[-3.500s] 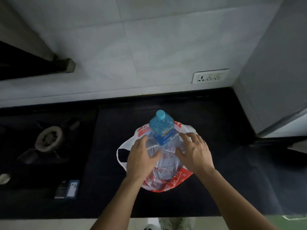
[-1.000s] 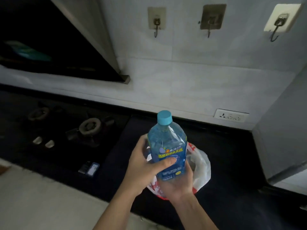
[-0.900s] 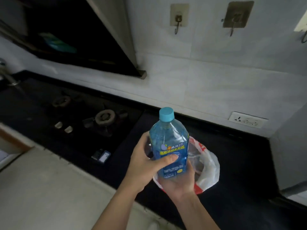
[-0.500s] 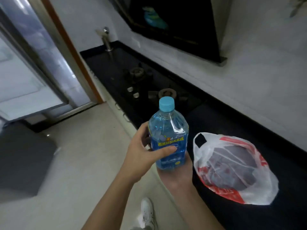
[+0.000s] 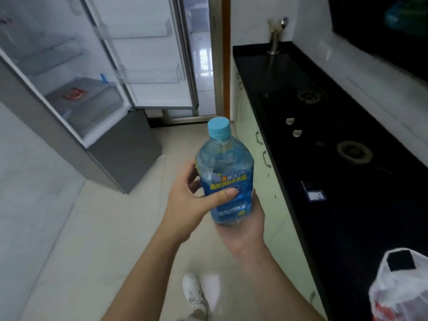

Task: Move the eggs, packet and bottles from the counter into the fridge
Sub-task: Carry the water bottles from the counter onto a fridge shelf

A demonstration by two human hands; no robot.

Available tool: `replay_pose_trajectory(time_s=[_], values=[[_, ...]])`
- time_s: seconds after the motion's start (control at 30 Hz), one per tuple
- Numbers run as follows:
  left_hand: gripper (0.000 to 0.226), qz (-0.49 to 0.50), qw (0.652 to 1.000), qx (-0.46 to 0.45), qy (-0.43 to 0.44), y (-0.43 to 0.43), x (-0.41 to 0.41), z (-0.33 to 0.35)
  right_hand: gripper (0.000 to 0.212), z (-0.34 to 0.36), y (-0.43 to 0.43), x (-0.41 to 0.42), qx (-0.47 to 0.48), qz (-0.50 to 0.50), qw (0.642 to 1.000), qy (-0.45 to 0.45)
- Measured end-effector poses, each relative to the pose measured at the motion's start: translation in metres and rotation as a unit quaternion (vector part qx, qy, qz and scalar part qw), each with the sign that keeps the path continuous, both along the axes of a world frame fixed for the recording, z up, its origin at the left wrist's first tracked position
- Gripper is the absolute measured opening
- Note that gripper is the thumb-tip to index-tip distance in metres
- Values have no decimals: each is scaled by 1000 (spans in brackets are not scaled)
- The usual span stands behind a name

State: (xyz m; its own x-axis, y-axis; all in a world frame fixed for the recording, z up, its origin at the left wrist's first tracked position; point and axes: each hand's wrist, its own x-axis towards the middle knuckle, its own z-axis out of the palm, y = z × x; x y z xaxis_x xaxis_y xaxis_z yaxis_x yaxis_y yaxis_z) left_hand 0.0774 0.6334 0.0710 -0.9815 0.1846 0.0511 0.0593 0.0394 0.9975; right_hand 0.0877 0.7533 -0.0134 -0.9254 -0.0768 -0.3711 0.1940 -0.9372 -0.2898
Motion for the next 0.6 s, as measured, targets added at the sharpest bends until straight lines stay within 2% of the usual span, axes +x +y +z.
replay_pose_trajectory(time_s=[0.27,0.6], values=[[62,70,997,-2,16,-108,-88,3,66,6,-103,-107,6,87,996,-24],[66,125,992,4,13,-222,-188,1,68,9,-215,-219,-9,154,988,-13]])
